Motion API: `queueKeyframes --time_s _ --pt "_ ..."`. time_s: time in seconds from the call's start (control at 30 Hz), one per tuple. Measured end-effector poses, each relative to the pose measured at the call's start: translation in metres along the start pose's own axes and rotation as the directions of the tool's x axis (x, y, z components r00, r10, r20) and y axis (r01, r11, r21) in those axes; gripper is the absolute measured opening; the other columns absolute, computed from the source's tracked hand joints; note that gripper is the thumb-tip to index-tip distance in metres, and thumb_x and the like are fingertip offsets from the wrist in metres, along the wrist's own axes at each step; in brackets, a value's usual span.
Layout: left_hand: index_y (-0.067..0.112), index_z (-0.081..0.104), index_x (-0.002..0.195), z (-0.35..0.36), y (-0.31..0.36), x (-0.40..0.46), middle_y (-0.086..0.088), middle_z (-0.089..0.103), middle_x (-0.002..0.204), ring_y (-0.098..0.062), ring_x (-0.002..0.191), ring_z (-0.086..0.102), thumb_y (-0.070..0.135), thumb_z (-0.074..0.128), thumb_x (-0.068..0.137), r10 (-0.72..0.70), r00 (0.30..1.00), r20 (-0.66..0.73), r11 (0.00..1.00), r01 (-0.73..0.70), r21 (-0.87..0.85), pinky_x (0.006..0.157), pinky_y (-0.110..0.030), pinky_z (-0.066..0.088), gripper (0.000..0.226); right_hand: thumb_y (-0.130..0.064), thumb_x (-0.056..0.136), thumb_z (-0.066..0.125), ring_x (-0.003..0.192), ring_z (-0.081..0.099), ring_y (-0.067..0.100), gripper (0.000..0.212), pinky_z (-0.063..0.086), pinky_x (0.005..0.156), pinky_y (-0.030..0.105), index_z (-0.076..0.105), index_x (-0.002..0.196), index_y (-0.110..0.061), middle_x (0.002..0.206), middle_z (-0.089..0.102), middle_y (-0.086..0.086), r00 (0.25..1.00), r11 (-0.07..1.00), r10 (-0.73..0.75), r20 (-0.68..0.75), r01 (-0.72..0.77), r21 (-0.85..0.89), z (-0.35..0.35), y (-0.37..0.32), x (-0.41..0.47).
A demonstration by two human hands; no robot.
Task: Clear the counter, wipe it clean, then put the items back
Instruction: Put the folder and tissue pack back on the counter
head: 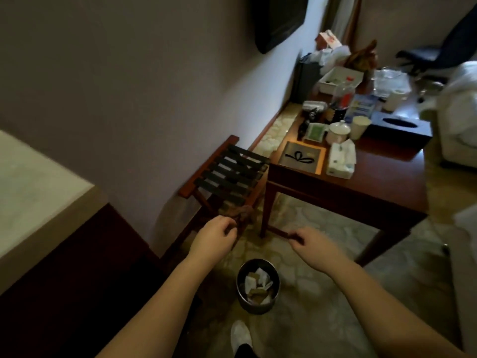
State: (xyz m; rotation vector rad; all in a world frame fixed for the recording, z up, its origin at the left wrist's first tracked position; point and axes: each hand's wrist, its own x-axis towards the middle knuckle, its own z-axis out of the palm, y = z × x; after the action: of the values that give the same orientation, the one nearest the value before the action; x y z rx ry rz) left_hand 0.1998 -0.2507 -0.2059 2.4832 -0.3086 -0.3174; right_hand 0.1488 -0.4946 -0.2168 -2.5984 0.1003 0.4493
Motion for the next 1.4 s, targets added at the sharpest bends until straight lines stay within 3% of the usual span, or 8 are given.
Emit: queueKeyframes --time_s 0.37,0.6,0.77,0.9,1.03,1.13,1.33,1.4 --pt "0.026 0.061 0.120 0.048 0.020 0.156 0.009 0.056 0.114 -0.006 0.091 0.058 0.032 0.051 0.098 0.061 0.979 0.197 0.998 -0.064 0.008 0.080 -0.027 0.054 0.025 -0.030 0.097 0.051 0.096 0.052 0.002 0.034 0.043 0.085 0.019 0.055 0.129 -0.022 0.123 0.061 -0.003 0.902 0.883 0.425 -0.078 -0.394 0.257 -0.018 0.085 0.055" --pt "0.026 0.063 0.114 0.068 0.032 0.218 0.009 0.060 0.106 -0.005 0.083 0.060 0.030 0.053 0.096 0.007 0.973 0.230 0.998 -0.020 0.054 0.067 -0.024 0.051 0.021 -0.031 0.097 0.050 0.095 0.061 0.017 0.034 0.052 0.084 0.032 0.058 0.125 -0.014 0.109 0.064 0.003 0.772 0.740 0.626 -0.113 -0.541 0.401 -0.035 0.127 0.077" --pt "0.025 0.064 0.113 0.080 0.047 0.258 0.012 0.058 0.098 -0.004 0.082 0.060 0.029 0.055 0.095 -0.048 0.979 0.199 0.995 0.030 0.090 0.075 -0.029 0.056 0.020 -0.035 0.097 0.049 0.079 0.062 0.013 0.035 0.051 0.059 0.023 0.056 0.126 -0.016 0.090 0.060 -0.005 0.727 0.674 0.684 -0.067 -0.593 0.441 -0.053 0.159 0.104" --pt "0.025 0.063 0.112 0.090 0.065 0.295 0.008 0.062 0.094 -0.006 0.080 0.061 0.027 0.055 0.095 -0.121 0.974 0.192 0.992 0.111 0.058 0.074 -0.030 0.057 0.019 -0.033 0.098 0.048 0.098 0.058 0.016 0.037 0.049 0.083 0.030 0.056 0.127 -0.013 0.115 0.062 0.003 0.726 0.664 0.682 -0.091 -0.562 0.493 -0.082 0.188 0.142" --pt "0.022 0.061 0.117 0.101 0.081 0.338 0.005 0.059 0.093 -0.009 0.081 0.060 0.025 0.055 0.095 -0.238 0.957 0.165 0.971 0.239 0.013 0.067 -0.026 0.051 0.022 -0.031 0.098 0.048 0.079 0.053 0.009 0.036 0.044 0.067 0.026 0.053 0.130 -0.015 0.099 0.057 -0.002 0.715 0.601 0.696 -0.065 -0.531 0.597 -0.112 0.217 0.190" --pt "0.019 0.060 0.121 0.114 0.090 0.370 0.003 0.060 0.096 -0.009 0.078 0.058 0.023 0.055 0.096 -0.313 0.940 0.135 0.948 0.318 -0.012 0.057 -0.022 0.042 0.026 -0.033 0.098 0.048 0.089 0.053 0.011 0.039 0.044 0.075 0.026 0.050 0.133 -0.015 0.116 0.059 0.002 0.734 0.595 0.677 -0.043 -0.512 0.620 -0.126 0.242 0.222" --pt "0.014 0.051 0.133 0.150 0.110 0.426 -0.009 0.056 0.128 -0.019 0.101 0.058 0.029 0.058 0.095 -0.425 0.900 0.094 0.900 0.431 -0.068 0.078 -0.031 0.050 0.042 -0.035 0.096 0.052 0.083 0.051 0.008 0.040 0.042 0.061 0.024 0.048 0.132 -0.017 0.108 0.053 -0.003 0.759 0.533 0.649 0.050 -0.500 0.683 -0.141 0.279 0.269" --pt "0.012 0.049 0.135 0.162 0.115 0.438 -0.011 0.053 0.129 -0.025 0.106 0.058 0.032 0.059 0.094 -0.459 0.885 0.082 0.885 0.463 -0.053 0.083 -0.036 0.052 0.047 -0.033 0.095 0.054 0.094 0.053 0.014 0.040 0.049 0.072 0.029 0.048 0.132 -0.018 0.117 0.055 0.000 0.756 0.493 0.648 0.095 -0.511 0.704 -0.141 0.289 0.278"
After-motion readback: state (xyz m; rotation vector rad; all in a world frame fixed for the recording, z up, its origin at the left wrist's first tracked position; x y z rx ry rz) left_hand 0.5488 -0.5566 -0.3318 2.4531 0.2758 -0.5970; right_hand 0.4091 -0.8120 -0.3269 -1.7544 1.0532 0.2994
